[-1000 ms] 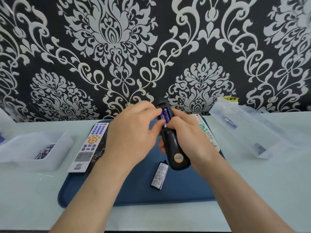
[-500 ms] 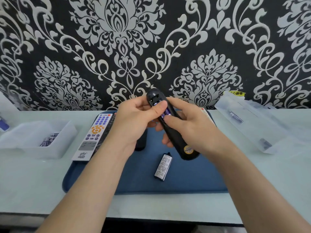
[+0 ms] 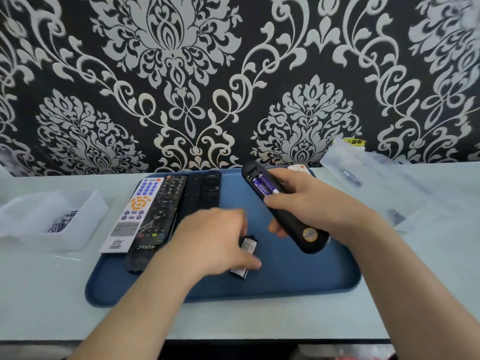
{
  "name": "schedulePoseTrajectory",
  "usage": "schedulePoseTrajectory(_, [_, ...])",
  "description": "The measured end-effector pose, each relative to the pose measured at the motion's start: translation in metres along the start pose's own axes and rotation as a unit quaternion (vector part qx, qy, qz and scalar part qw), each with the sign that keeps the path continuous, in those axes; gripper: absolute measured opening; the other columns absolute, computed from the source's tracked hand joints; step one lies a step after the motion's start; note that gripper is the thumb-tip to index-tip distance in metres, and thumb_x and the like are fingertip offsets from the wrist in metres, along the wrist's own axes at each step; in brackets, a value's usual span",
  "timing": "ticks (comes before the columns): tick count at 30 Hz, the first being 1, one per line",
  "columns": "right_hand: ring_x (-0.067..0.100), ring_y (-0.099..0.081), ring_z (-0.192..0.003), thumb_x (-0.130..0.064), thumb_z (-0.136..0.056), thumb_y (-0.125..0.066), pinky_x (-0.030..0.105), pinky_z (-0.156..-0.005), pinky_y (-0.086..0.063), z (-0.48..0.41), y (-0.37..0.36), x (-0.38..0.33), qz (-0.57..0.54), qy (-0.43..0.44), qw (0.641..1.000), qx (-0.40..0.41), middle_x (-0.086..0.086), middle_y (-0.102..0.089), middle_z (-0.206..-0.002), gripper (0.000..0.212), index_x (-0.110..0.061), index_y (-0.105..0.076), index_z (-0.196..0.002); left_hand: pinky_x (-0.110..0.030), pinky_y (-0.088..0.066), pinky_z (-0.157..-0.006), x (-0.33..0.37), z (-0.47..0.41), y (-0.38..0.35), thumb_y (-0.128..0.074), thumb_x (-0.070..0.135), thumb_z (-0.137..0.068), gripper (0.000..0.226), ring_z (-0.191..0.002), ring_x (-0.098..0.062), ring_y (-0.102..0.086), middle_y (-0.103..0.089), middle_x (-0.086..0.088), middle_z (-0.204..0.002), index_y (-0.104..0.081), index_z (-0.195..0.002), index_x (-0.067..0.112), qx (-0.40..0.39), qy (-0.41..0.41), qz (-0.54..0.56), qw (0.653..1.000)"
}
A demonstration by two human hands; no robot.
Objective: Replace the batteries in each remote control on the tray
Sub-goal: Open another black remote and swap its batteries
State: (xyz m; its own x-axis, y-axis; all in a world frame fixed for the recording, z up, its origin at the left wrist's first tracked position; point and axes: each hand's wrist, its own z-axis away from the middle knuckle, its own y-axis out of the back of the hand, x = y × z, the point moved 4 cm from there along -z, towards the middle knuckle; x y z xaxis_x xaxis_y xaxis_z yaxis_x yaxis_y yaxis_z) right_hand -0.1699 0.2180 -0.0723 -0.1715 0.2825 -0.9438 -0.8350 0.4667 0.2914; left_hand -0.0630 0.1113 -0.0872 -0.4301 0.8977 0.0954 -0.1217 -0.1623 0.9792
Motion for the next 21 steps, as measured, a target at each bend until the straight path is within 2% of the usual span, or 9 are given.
schedulePoseTrajectory(2, [0.022, -0.068, -0.071, 0.004, -0.088, -0.061, 0.041, -0.073, -0.059, 0.003, 0.002, 0.001, 0.021, 0.013, 0.999, -0.03, 0.013, -0.062, -0.083, 0.042, -0.018, -0.054, -0.124, -0.032, -0.042, -0.065, 0.006, 0.0, -0.011, -0.074, 0.061, -0.062, 0.047, -0.086, -0.019, -0.058, -0.062, 0.009, -0.087, -0.05, -0.093, 0.033, -0.014, -0.015, 0.015, 1.0])
schedulePoseTrajectory(5, [0.019, -0.062, -0.071, 0.005, -0.079, -0.073, 0.038, -0.073, -0.052, 0.006, 0.003, -0.004, 0.066, 0.039, 0.996, -0.034, 0.013, -0.061, -0.079, 0.054, -0.022, -0.056, -0.122, -0.03, -0.042, -0.064, 0.0, -0.002, -0.01, -0.076, 0.05, -0.065, 0.039, -0.08, -0.013, -0.056, -0.061, 0.012, -0.077, -0.052, -0.092, 0.035, -0.02, -0.043, 0.062, 0.997])
schedulePoseTrajectory(7, [0.022, -0.06, -0.068, 0.006, -0.077, -0.074, 0.043, -0.07, -0.052, 0.005, 0.006, -0.006, 0.067, 0.042, 0.997, -0.001, 0.016, -0.063, -0.077, 0.053, -0.016, -0.058, -0.122, -0.028, -0.04, -0.065, -0.001, -0.001, -0.005, -0.074, 0.043, -0.069, 0.035, -0.078, -0.011, -0.053, -0.059, 0.013, -0.075, -0.058, -0.098, 0.035, -0.008, -0.073, 0.052, 0.996])
schedulePoseTrajectory(10, [0.031, -0.061, -0.068, 0.008, -0.08, -0.071, 0.052, -0.074, -0.056, 0.005, 0.017, -0.002, -0.003, -0.004, 0.998, 0.066, 0.026, -0.072, -0.087, 0.068, -0.013, -0.048, -0.141, -0.029, -0.047, -0.073, -0.007, 0.001, 0.008, -0.074, 0.035, -0.069, 0.021, -0.079, -0.011, -0.056, -0.059, 0.01, -0.079, -0.07, -0.088, 0.029, 0.06, -0.101, 0.091, 0.989])
schedulePoseTrajectory(12, [0.028, -0.066, -0.068, 0.005, -0.082, -0.072, 0.046, -0.073, -0.06, 0.006, 0.022, -0.002, -0.052, -0.011, 0.995, 0.086, 0.023, -0.074, -0.093, 0.058, -0.008, -0.054, -0.136, -0.035, -0.049, -0.077, -0.019, -0.001, 0.02, -0.077, 0.031, -0.072, 0.011, -0.078, -0.012, -0.058, -0.062, 0.006, -0.08, -0.073, -0.08, 0.026, 0.12, -0.099, 0.19, 0.969])
schedulePoseTrajectory(15, [0.016, -0.069, -0.067, 0.0, -0.081, -0.076, 0.028, -0.059, -0.061, 0.007, 0.027, -0.004, -0.072, -0.003, 0.993, 0.093, 0.011, -0.074, -0.093, 0.033, -0.004, -0.069, -0.112, -0.036, -0.05, -0.077, -0.033, -0.001, 0.032, -0.072, 0.033, -0.083, 0.003, -0.078, -0.013, -0.062, -0.067, 0.009, -0.08, -0.072, -0.083, 0.036, 0.191, -0.084, 0.339, 0.917])
schedulePoseTrajectory(19, [0.016, -0.071, -0.074, 0.004, -0.078, -0.076, 0.027, -0.06, -0.06, 0.008, 0.026, -0.006, -0.106, 0.008, 0.993, 0.059, 0.011, -0.076, -0.094, 0.025, -0.006, -0.073, -0.102, -0.024, -0.047, -0.083, -0.028, -0.001, 0.035, -0.063, 0.014, -0.091, 0.032, -0.084, 0.0, -0.061, -0.068, 0.019, -0.087, -0.068, -0.092, 0.046, 0.214, -0.108, 0.384, 0.892])
schedulePoseTrajectory(21, [0.012, -0.071, -0.071, 0.005, -0.077, -0.077, 0.026, -0.059, -0.059, 0.008, 0.027, -0.008, -0.103, 0.017, 0.993, 0.062, 0.007, -0.075, -0.089, 0.027, -0.006, -0.073, -0.101, -0.022, -0.047, -0.082, -0.024, -0.001, 0.034, -0.061, 0.013, -0.092, 0.038, -0.083, 0.002, -0.06, -0.066, 0.023, -0.087, -0.065, -0.102, 0.05, 0.202, -0.114, 0.392, 0.89])
